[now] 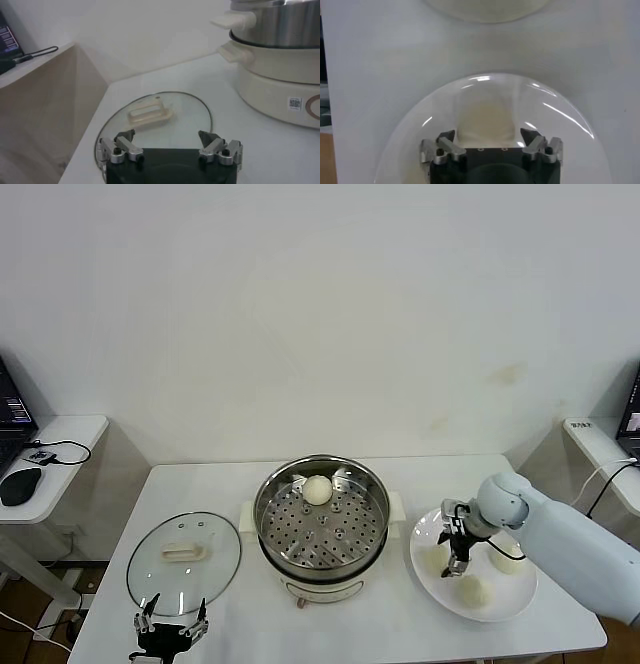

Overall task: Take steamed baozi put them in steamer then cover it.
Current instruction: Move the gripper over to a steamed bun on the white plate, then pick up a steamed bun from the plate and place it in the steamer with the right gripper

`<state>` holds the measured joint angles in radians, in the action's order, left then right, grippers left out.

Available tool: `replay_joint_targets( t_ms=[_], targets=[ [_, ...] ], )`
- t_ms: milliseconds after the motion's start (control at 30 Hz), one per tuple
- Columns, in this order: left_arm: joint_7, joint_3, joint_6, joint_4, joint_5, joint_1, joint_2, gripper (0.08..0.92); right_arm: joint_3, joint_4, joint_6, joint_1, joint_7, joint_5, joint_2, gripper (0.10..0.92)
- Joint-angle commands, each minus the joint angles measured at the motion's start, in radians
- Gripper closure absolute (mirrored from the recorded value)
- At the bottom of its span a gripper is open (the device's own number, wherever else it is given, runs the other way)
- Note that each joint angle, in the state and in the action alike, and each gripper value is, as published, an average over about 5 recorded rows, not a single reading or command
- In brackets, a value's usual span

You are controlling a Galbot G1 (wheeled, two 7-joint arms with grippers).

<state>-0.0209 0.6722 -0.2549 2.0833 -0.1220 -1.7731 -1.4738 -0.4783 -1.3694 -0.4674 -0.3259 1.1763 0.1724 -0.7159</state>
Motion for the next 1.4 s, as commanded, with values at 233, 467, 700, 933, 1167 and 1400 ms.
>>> replay_joint_targets(
  t_ms=[233,467,700,933,1167,1400],
  targets=[
    [0.000,-0.003,-0.001,-0.004,0.001,0.004,0.000,0.177,0.002,0.009,-0.002,0.019,0.003,-0.013,0.010,0.389],
    [-0.001,-0.004,-0.002,0.003,0.005,0.022,0.002,0.177,-0.055,-0.058,-0.031,0.195,0.030,-0.125,0.107,0.389],
    [0.000,0.002,-0.003,0.024,0.007,0.021,0.004,0.177,-0.257,-0.092,-0.054,0.561,0.080,-0.297,0.126,0.389],
    [0.001,0.019,-0.003,0.056,0.015,0.021,0.015,0.177,-0.468,-0.061,-0.105,0.871,0.092,-0.469,-0.048,0.389],
    [0.004,0.021,-0.003,0.120,0.016,-0.004,0.012,0.177,-0.539,0.014,-0.146,0.947,0.095,-0.559,-0.270,0.389],
    [0.008,0.024,-0.005,0.162,0.021,-0.005,-0.010,0.177,-0.577,0.137,-0.159,0.922,0.096,-0.563,-0.520,0.389]
  ],
)
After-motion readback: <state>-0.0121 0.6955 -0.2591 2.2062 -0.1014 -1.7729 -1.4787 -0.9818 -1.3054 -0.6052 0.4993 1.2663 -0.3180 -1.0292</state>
